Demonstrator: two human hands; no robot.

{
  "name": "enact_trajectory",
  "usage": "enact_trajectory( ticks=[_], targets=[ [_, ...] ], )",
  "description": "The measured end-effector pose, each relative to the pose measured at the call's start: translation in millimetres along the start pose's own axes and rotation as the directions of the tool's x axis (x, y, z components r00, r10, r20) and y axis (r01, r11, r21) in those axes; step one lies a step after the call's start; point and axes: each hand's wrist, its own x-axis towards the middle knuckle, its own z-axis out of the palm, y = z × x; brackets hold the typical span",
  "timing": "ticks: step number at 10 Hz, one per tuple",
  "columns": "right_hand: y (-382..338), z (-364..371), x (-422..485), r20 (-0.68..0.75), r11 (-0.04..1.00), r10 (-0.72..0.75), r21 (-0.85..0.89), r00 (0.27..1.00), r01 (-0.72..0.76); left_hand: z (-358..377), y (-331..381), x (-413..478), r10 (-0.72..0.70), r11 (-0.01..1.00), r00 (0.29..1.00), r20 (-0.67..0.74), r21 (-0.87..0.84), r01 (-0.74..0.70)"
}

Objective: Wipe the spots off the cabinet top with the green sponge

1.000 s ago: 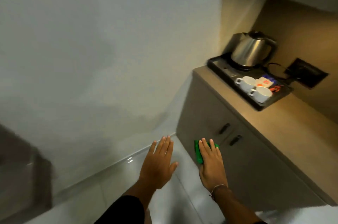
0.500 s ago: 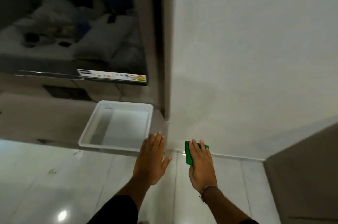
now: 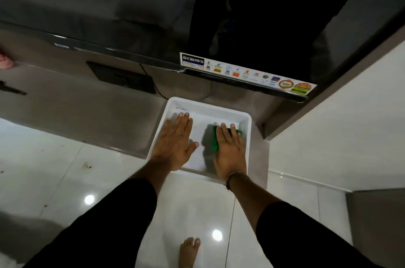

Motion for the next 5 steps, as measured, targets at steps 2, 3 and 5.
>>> enact_trajectory(
  ticks=[2,3,5],
  targets=[
    [5,2,3,0.068,0.997,0.054,-0.054,0.996,-0.050,-7,7,3,0.028,0.997,0.998,-0.058,-0.067,-0.032],
    [3,1,3,0.117,0.998,0.038,-0.044,0.992,-0.033,-8,6,-1,0.034,0.997,0.998,-0.048,-0.068,-0.037],
    [-4,-12,3,0.180,0.999,0.000,-0.036,0.984,0.006,-21,17,-5,0.027,0.999,0.999,-0.030,-0.017,-0.027]
  ],
)
